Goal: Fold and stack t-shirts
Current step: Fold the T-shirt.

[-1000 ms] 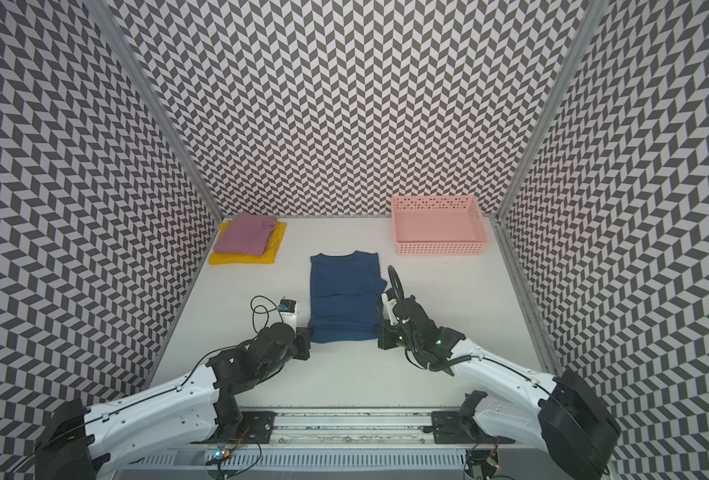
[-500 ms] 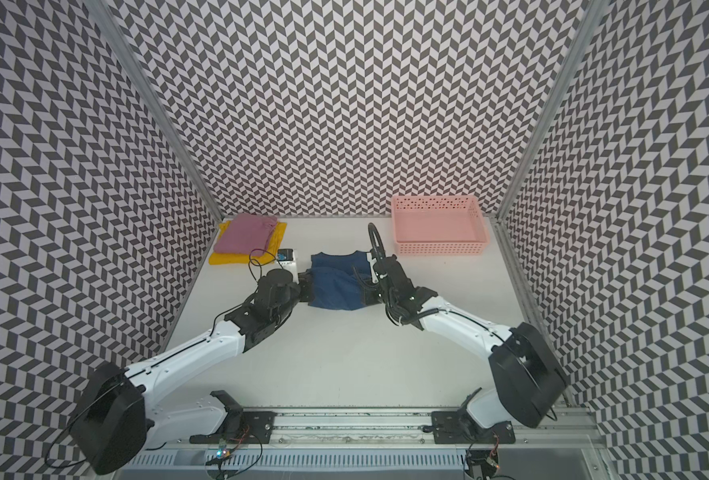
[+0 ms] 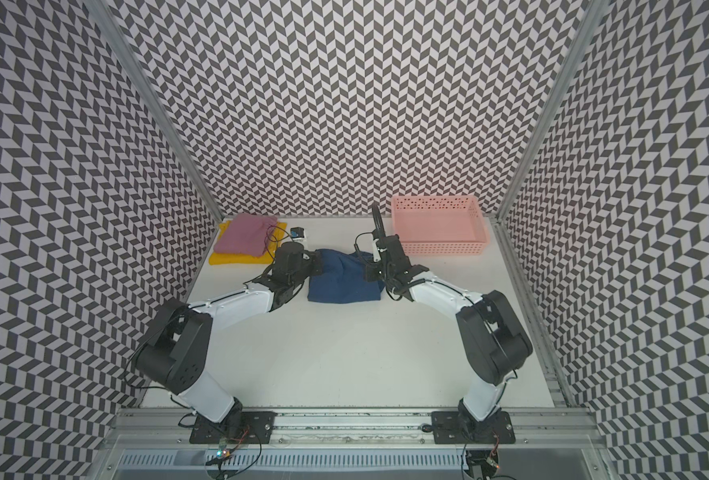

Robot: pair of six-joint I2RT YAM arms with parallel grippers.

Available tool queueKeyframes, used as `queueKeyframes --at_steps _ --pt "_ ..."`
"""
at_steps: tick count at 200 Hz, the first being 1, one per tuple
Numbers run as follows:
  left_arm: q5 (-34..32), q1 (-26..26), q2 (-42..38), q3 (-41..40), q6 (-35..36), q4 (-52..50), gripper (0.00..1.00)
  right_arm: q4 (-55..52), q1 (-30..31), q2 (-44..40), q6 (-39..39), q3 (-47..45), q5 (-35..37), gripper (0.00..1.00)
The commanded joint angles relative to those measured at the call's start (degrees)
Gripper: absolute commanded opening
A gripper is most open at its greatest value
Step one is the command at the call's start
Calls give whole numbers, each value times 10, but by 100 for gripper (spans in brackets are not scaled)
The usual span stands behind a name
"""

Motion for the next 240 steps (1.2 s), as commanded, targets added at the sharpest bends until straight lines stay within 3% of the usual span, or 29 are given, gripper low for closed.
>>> queueKeyframes --at_steps 1,44,78,213,222,229,235,240 --pt "22 11 34 53 22 32 0 56 -8 26 -12 23 -26 0" --pt "31 25 107 142 43 4 0 48 -24 98 -20 91 -51 0" --pt "44 49 138 150 43 6 0 39 -40 138 -23 122 -75 0" --pt "94 100 266 235 47 -6 0 63 -99 194 -20 124 -88 0" --pt "98 101 267 242 50 -5 0 62 -100 202 -20 129 -92 8" --pt "101 101 268 247 54 -6 13 62 -100 205 -20 131 -93 25" --pt "98 101 267 250 55 -8 36 63 -100 205 -20 131 -93 41" --pt "96 102 264 250 55 -8 51 66 -100 202 -21 128 -92 48"
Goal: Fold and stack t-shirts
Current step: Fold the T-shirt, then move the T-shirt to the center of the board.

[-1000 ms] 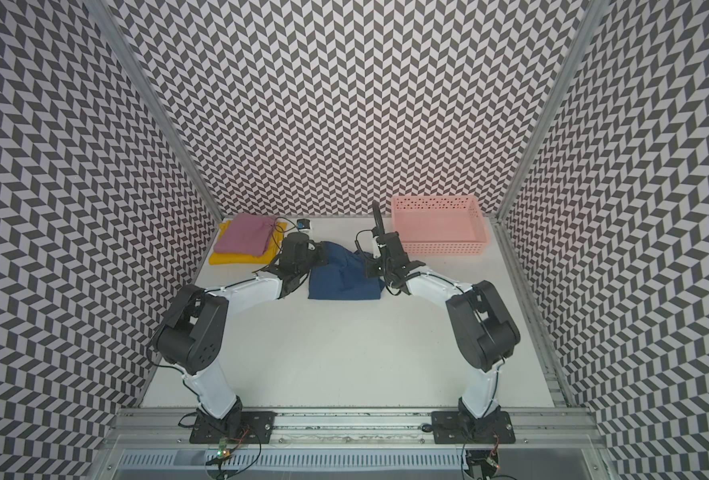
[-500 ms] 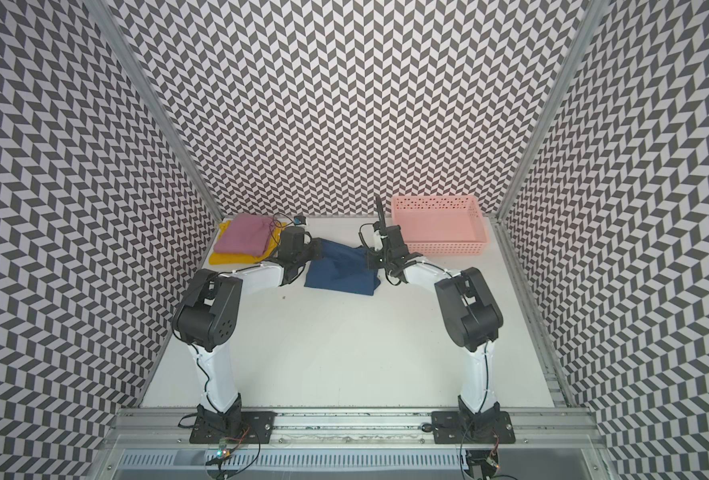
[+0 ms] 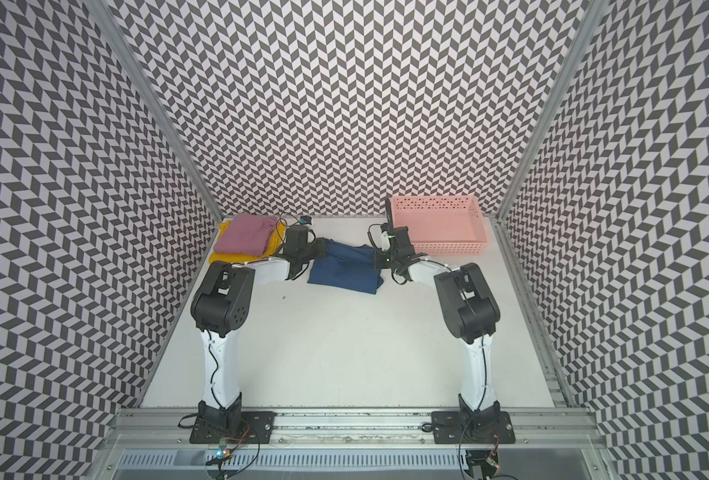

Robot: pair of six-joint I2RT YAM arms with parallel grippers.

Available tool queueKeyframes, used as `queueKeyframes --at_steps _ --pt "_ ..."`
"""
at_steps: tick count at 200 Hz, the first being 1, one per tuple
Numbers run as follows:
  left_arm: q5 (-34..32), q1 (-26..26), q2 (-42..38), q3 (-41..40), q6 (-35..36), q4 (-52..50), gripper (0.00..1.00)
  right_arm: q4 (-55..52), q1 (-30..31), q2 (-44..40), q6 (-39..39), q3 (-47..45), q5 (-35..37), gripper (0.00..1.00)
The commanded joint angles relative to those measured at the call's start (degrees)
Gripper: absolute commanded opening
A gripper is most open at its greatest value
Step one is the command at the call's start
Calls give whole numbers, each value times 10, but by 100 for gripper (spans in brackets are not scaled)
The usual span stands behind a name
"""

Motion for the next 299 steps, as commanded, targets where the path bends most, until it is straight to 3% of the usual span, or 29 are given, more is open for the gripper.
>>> queueKeyframes --at_steps 1,14,26,30,54,77,110,203,299 --pt "-12 17 -2 23 14 -5 53 25 -8 8 -8 6 2 49" --pt "-16 18 -23 10 13 5 79 56 -8 -19 -8 -24 8 57" --pt "-2 18 -57 -18 10 34 97 77 -8 -52 -9 -51 11 63" --pt "4 17 -68 -25 10 40 99 79 -8 -63 -8 -58 12 65" --pt "27 11 -119 -61 15 23 99 100 -7 -141 9 -126 7 70" --pt "47 -5 -164 -164 0 57 98 117 -6 -210 27 -207 -2 75" --pt "49 -38 -168 -255 -10 99 96 145 -6 -260 52 -301 -38 77" --pt "35 -38 -135 -261 1 107 93 187 11 -171 80 -311 -116 75" --pt "47 -26 -123 -264 -2 117 88 202 23 -101 81 -269 -118 73"
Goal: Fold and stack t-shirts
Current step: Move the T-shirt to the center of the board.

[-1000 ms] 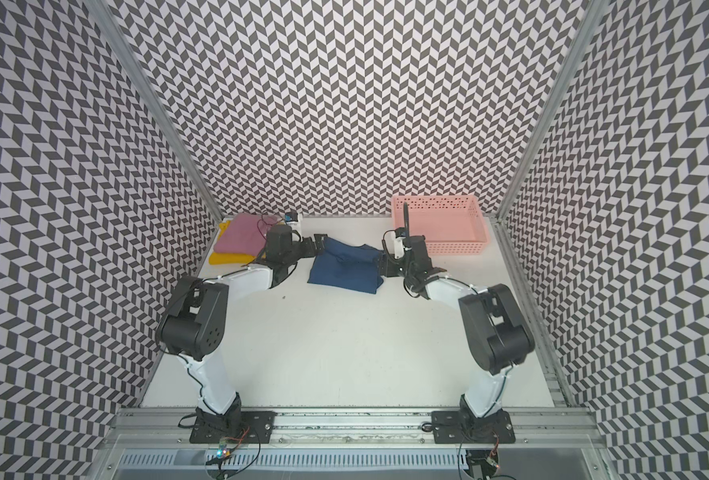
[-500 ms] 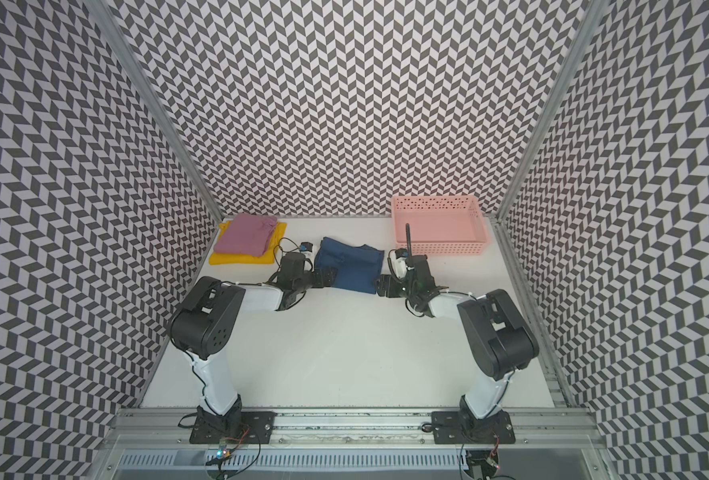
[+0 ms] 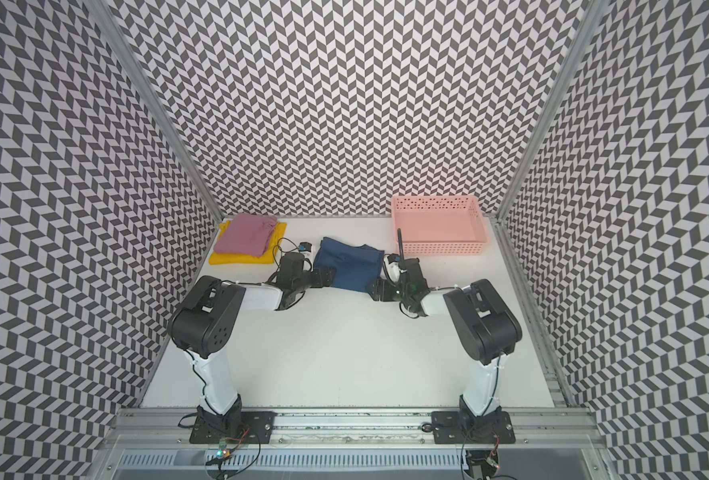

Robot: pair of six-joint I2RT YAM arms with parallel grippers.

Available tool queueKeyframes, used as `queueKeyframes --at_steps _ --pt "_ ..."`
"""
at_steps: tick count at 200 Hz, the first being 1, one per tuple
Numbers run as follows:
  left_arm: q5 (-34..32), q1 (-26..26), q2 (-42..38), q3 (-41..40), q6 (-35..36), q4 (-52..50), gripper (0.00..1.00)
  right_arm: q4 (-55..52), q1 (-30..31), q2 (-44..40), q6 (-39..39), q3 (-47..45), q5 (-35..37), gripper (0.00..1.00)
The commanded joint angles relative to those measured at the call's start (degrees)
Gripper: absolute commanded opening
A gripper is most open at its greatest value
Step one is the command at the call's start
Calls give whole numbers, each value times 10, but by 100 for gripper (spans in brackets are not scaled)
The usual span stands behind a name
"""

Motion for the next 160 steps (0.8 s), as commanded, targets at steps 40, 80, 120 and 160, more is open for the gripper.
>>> queueKeyframes --at_steps 40,80,120,160 --pt "27 16 14 1 1 28 74 26 11 58 5 51 -15 71" --pt "55 21 22 -1 -4 46 34 20 23 75 4 65 -19 65" --pt "74 23 30 0 -7 52 0 15 24 78 3 66 -19 28" --pt "89 20 10 -30 -16 51 0 8 23 70 2 56 -15 0"
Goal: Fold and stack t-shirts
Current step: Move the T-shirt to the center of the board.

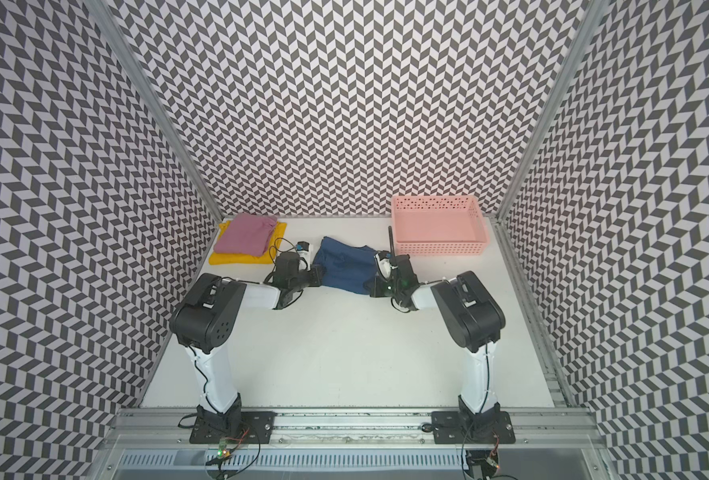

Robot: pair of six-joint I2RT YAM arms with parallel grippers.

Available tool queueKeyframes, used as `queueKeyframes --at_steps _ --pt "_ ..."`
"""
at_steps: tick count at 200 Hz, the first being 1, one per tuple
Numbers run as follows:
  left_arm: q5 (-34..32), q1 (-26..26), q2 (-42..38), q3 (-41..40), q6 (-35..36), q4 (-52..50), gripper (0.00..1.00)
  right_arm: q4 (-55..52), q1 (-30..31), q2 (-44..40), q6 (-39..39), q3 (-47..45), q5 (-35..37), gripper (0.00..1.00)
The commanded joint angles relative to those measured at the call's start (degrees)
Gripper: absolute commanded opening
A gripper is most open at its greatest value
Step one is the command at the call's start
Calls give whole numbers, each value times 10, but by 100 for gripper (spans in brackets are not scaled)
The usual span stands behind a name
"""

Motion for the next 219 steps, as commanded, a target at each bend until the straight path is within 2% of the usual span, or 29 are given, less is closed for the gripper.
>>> queueKeyframes --at_steps 1,35,72,107,164,184,191,205,219 --pt "25 0 -12 -27 -9 7 0 -6 4 2 -6 -6 1 0" --pt "13 -26 -82 -110 -14 -5 0 -33 6 -35 -11 -39 9 0" --pt "-29 -89 -170 -196 -48 -32 0 -60 25 -124 -13 -124 16 0" --pt "-52 -144 -235 -235 -65 -68 0 -99 65 -221 -9 -209 31 0" --pt "-139 -244 -371 -275 -89 -196 0 -153 136 -350 31 -290 87 0" --pt "-151 -267 -418 -290 -105 -239 0 -182 139 -386 36 -294 115 21" --pt "-154 -271 -433 -297 -110 -252 9 -191 140 -400 37 -292 126 33" --pt "-164 -276 -462 -303 -118 -276 50 -216 139 -433 36 -277 151 65" --pt "-185 -278 -496 -295 -121 -314 75 -242 140 -469 35 -254 175 75"
